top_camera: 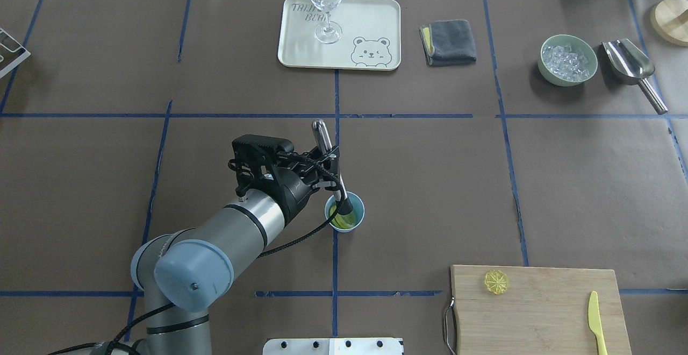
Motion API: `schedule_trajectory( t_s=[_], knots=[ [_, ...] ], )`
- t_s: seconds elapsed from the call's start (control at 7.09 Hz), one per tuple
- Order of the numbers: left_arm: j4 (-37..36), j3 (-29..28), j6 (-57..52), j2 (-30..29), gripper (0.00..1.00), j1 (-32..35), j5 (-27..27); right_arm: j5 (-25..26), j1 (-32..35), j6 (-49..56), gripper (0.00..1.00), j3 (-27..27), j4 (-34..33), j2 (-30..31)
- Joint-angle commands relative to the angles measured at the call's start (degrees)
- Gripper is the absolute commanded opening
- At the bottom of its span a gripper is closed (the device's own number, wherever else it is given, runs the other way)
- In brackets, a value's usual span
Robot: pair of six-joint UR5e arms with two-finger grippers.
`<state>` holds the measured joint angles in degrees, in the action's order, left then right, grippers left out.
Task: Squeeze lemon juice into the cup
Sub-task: 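Press the muddler down into the cup onto the lemon slice, then lift the muddler out of the cup and carry it back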
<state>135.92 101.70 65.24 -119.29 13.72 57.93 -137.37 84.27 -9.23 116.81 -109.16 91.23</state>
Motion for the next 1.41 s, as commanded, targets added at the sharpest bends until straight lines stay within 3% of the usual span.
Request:
schedule_trajectory(
  t_s=[0.0, 0.71, 0.99, 1.13, 1.27],
  knots=[
    [0.0, -0.5, 0.2, -0.1, 0.00, -0.2, 0.0, 0.0, 0.0, 0.0, 1.00, 0.0, 0.0, 0.0],
    [-0.1, 0.2, -0.6, 0.1, 0.00, 1.3, 0.2, 0.2, 0.1, -0.1, 1.00, -0.1, 0.0, -0.2],
    [-0.7, 3.0, -3.7, 0.2, 0.00, 8.6, 10.7, 0.1, 0.2, -0.1, 1.00, -0.2, 0.0, 0.1],
    [-0.8, 4.2, -5.6, 0.5, 0.00, 11.9, 13.0, 0.1, 0.3, 0.0, 1.00, -0.2, 0.0, 0.3],
    [-0.8, 4.2, -5.6, 1.5, 0.00, 15.5, 19.6, 0.3, 0.2, 0.0, 1.00, -0.2, 0.1, 0.9]
  ],
)
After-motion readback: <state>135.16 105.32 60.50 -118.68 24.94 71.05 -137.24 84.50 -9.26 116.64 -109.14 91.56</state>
